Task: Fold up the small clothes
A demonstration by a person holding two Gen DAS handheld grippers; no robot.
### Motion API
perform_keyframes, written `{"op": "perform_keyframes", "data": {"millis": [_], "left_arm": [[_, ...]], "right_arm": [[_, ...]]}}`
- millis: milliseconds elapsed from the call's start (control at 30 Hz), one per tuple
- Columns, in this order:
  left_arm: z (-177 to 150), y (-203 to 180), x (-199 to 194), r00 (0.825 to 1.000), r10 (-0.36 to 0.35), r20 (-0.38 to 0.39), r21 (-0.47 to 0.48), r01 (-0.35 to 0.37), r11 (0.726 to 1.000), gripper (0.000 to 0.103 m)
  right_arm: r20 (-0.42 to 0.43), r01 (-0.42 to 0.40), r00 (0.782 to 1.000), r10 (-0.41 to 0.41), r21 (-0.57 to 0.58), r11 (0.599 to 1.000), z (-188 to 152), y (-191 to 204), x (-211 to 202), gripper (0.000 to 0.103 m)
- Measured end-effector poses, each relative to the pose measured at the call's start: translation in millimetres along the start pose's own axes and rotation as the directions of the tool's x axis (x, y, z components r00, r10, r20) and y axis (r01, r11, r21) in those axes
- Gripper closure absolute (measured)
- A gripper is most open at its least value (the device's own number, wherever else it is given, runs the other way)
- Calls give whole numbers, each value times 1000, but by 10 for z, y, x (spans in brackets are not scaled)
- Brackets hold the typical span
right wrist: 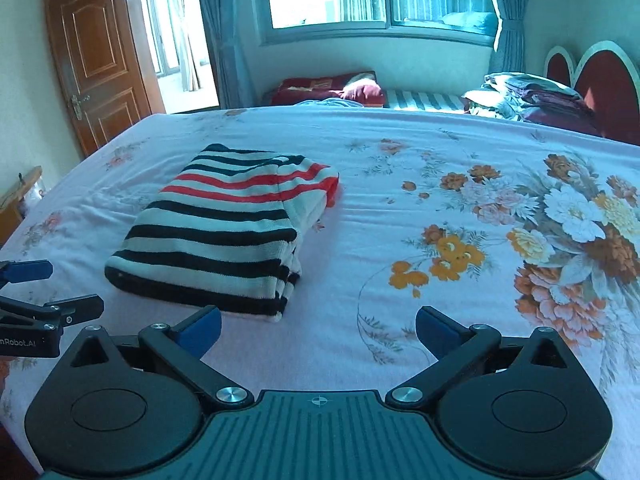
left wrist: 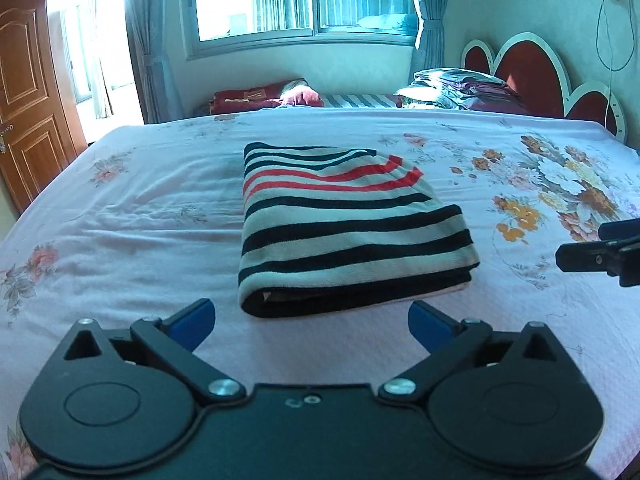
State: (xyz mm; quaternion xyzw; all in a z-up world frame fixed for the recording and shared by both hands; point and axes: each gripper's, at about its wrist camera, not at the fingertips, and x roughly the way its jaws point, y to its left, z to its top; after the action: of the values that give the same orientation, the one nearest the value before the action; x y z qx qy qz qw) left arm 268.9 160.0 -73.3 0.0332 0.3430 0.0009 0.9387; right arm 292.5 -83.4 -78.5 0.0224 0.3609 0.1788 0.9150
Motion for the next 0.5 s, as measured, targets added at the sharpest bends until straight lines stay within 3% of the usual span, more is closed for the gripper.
{"op": "perform_keyframes", "data": {"millis": [500], "left_arm": [[-438,-654,-1535,995,13,95,-56,-8,998,0]], "right_arm": [[98,28,995,-28,4,1000,-640,179,-1625,1]]}}
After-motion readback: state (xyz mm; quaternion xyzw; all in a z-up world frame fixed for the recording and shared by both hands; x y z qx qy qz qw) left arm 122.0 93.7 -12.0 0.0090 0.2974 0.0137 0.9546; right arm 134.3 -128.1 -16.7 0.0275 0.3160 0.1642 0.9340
